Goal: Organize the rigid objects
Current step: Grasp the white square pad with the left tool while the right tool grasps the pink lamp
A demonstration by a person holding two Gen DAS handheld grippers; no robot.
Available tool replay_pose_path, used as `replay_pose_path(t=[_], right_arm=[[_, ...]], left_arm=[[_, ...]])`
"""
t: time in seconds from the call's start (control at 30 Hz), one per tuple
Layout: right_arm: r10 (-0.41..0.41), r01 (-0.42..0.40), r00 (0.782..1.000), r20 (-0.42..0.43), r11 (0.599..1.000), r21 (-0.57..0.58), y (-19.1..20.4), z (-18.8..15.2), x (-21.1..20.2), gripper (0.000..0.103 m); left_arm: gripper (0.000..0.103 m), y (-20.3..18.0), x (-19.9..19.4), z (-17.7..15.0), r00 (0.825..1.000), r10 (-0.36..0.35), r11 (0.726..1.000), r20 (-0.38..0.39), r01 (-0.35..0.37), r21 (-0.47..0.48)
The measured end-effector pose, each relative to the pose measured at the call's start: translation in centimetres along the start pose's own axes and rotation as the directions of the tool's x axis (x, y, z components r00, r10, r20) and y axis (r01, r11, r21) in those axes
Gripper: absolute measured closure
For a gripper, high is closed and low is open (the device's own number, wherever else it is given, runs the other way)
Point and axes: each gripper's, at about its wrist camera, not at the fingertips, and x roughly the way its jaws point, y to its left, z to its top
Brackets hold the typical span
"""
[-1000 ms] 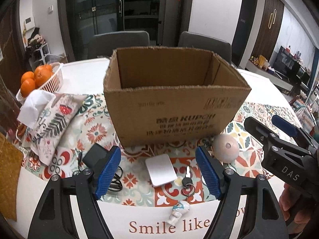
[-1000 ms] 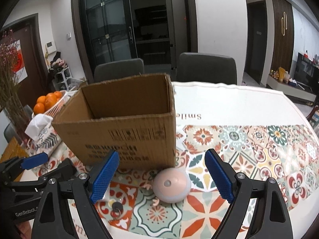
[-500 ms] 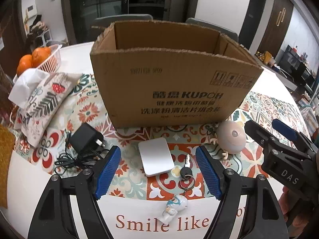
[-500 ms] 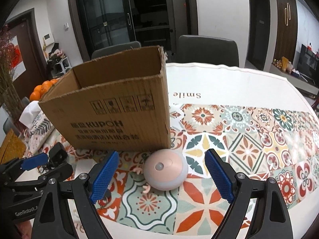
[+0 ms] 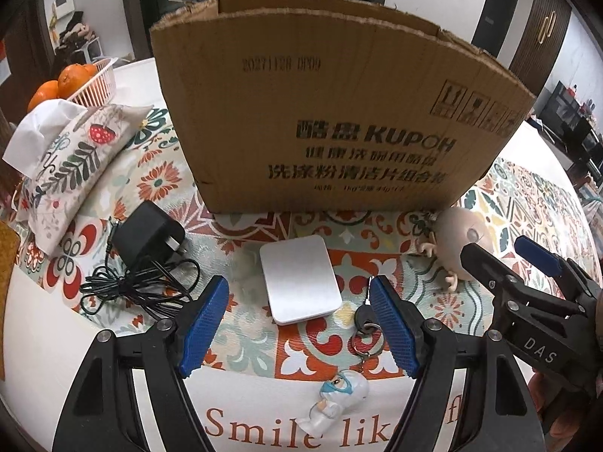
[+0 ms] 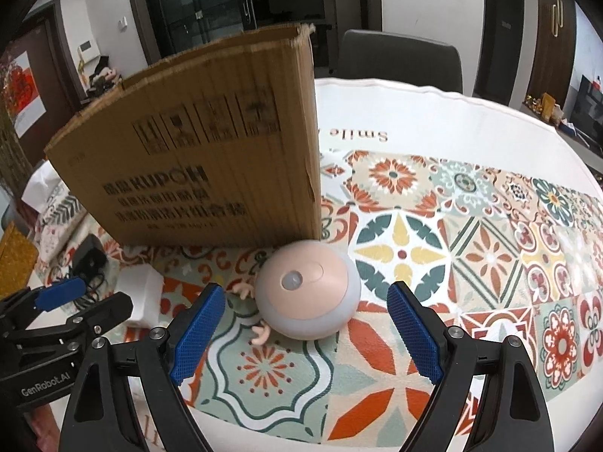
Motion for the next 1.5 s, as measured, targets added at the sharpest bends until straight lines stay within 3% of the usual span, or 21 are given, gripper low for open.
replay_pose_path(t=[0.47,0.73,1.0,1.1,1.2,1.5], right_arm=[[-0.015,0.011,0.996,-0.086,0.999,-0.042,-0.9,-0.7,3.0,0.014],[0.007,-0.010,0.994,-0.105,0.999,-0.031,-1.5,-0.3,4.9,0.014],[-0.011,0.008,0.997,-0.078,0.999,-0.041,-1.2,0.5,6.3,0.014],[-0.016,0.014,0.998,-0.058,0.999,-0.037,-1.0,0.4,6.3,0.016],[-0.023,0.022,0.999,-0.036,0.999,-0.043,-0.4,0.1,5.7,0.026],[-0.049,0.049,0.999,-0.007,0.998,-0.040,0.7,-1.2,2.7,0.029]], left_arm=[[0.029,-0.6,2.8,0.3,0.999,0.016,1.000,-0.045,-0.017,-0.005],[0.040,-0.9,4.6,1.2,0.995,0.015,0.999,-0.097,-0.018,-0.035],[0.055,-1.3,5.3,2.0,0.996,0.043,0.999,-0.073,-0.044,-0.015],[0.057,-1.3,5.5,2.2,0.997,0.034,0.999,-0.065,-0.035,-0.003],[0.058,-0.6,5.1,1.8,0.998,0.025,1.000,-0.053,-0.024,0.013],[0.059,0.3,3.7,0.4,1.000,-0.016,0.997,-0.015,0.017,0.074]])
